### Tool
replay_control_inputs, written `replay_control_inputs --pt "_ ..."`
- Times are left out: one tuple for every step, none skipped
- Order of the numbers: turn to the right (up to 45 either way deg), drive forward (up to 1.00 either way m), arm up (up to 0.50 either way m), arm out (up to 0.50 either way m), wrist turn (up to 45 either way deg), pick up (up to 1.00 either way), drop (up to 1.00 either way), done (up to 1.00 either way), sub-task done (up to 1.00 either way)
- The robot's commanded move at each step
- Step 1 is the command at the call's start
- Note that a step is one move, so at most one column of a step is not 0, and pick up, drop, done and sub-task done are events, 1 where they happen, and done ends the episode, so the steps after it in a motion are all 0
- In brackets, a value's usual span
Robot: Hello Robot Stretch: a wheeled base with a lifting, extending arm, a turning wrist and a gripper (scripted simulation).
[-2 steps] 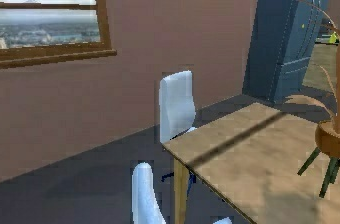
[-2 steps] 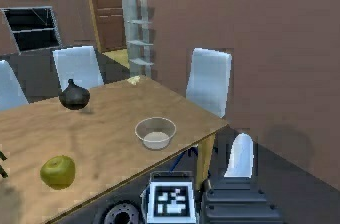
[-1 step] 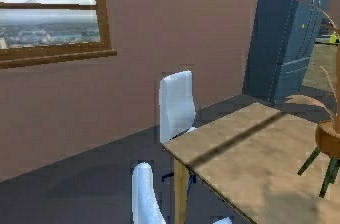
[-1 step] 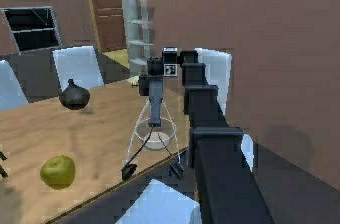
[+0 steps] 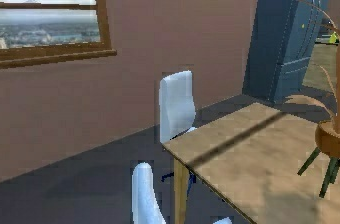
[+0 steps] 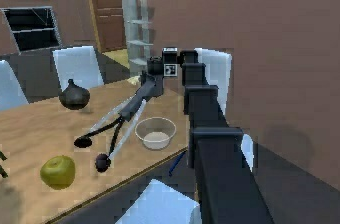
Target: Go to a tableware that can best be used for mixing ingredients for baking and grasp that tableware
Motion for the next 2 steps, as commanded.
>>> replay_control_inputs --pt "0.0 0.0 0.0 0.0 45.0 0.0 0.0 0.0 0.0" --pt "0.0 0.0 0.0 0.0 45.0 0.0 0.0 0.0 0.0"
